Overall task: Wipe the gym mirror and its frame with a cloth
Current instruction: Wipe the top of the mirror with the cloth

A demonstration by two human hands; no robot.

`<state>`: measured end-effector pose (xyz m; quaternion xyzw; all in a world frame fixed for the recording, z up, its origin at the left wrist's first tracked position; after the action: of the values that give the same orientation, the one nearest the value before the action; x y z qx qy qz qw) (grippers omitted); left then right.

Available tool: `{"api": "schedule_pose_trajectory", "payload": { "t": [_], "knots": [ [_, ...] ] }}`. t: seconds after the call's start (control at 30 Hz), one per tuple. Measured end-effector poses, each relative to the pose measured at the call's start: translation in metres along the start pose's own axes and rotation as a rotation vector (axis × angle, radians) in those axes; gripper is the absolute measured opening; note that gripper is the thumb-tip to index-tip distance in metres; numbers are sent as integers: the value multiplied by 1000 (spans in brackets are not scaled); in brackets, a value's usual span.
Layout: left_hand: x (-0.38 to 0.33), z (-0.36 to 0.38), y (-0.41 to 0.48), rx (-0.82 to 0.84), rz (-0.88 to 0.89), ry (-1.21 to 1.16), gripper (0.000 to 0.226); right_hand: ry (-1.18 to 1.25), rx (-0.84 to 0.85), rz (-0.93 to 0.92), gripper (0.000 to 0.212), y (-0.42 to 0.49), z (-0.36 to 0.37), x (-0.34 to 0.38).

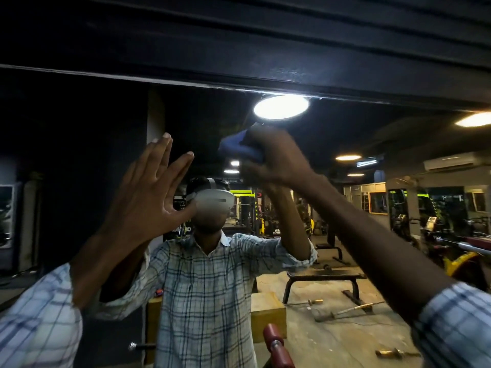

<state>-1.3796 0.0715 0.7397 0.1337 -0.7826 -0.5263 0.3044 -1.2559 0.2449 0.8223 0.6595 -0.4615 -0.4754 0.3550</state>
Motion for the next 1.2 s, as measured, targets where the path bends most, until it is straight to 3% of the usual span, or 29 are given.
{"api": "schedule_pose_trajectory", "payload": {
  "t": [0.13,0.17,0.2,0.3,0.33,0.37,0.47,0.5,0.53,0.63,0.67,0.7,0.83,0.87,0.97,1.0,1.07,1.17,1.2],
  "knots": [
    [10,-3,-8,18,-30,16,103,118,-495,462,25,15,-67,-83],
    [11,-4,-10,13,-28,13,102,130,-555,512,23,12,-65,-87],
    [11,-5,-12,7,-28,12,101,123,-532,478,24,14,-56,-77],
    [11,-7,-12,-10,-31,18,100,91,-84,131,31,21,-5,-13],
    [10,-6,-12,-7,-31,21,101,79,-15,63,30,22,-5,-8],
    [10,-6,-11,-1,-30,24,101,69,-52,76,29,26,-16,-17],
    [9,-6,-11,-9,-33,31,102,96,-444,410,25,21,-66,-76],
    [7,-6,-11,-13,-39,36,102,124,-487,451,25,13,-67,-79],
    [7,-6,-11,-15,-48,38,101,147,-427,398,25,8,-57,-67],
    [7,-5,-10,-1,-65,43,101,216,104,51,15,-23,8,9],
    [7,-5,-11,9,-69,49,102,189,202,-20,16,-40,19,19],
    [8,-5,-12,19,-74,54,103,151,186,-19,18,-48,15,14],
    [8,-4,-13,53,-96,61,104,233,-332,385,8,-72,-38,-43],
    [8,-4,-13,58,-103,65,104,254,-312,379,8,-80,-31,-33],
    [6,-6,-13,56,-104,81,103,183,142,53,15,-99,30,29],
    [6,-7,-13,56,-100,86,103,146,211,-17,19,-101,34,34],
    [8,-6,-13,67,-96,88,103,203,87,93,14,-81,11,11],
    [15,-8,-16,70,-90,94,101,282,-317,380,9,-66,-30,-26],
    [17,-9,-18,71,-86,100,101,266,-340,404,9,-63,-24,-22]
  ]
}}
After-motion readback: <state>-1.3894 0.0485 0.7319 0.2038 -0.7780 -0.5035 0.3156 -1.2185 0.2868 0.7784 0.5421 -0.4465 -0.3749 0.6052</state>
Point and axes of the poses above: each hand's wrist, its own y-axis towards the middle knuckle, its own z-axis out of the palm, x = y × z, the point moved 9 cm from there along y, towards the middle knuckle, and after that the axes turned 7 degrees about z, right-handed, at the moved point
